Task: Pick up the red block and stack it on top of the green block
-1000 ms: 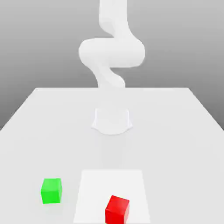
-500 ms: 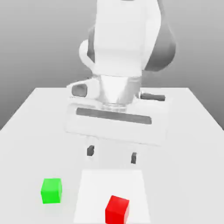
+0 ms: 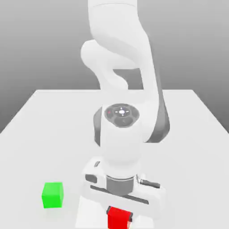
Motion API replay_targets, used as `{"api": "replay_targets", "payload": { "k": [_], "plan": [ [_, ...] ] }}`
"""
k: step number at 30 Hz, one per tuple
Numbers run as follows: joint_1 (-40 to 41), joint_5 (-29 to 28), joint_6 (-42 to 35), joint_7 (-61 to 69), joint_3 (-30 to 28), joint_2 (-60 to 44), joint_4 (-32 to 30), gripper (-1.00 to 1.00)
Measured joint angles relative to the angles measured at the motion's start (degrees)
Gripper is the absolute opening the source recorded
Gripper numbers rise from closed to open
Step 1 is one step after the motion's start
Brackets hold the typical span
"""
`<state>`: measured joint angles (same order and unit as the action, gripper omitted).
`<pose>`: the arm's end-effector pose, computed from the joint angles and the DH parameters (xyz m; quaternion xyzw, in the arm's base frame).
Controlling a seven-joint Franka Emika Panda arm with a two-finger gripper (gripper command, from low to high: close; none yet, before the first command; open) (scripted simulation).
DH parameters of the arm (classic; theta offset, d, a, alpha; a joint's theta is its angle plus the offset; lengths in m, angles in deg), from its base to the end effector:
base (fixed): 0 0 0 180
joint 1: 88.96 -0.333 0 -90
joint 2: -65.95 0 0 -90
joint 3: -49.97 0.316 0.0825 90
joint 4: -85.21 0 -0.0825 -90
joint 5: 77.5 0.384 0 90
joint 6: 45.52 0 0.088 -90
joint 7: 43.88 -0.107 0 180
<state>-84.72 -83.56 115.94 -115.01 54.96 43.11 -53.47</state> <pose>0.4864 0.0145 0.1479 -0.8433 0.5375 -0.0008 0.0006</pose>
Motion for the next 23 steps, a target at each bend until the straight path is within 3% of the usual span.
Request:
{"api": "replay_targets", "payload": {
  "k": [7, 14, 19, 20, 23],
  "plan": [
    [1.5, 2.6, -7.5, 1.6, 1.3, 9.1, -1.7, -1.00],
    [14.2, 6.0, -10.6, -5.2, -8.8, 20.0, -9.3, -1.00],
    [15.6, 7.7, -3.2, -5.6, -8.7, 13.5, -10.2, -1.00],
    [15.8, 8.0, -1.5, -5.3, -8.4, 11.7, -10.1, 1.00],
    [15.8, 8.0, -1.5, -5.3, -8.4, 11.7, -10.1, 1.00]
  ]
}}
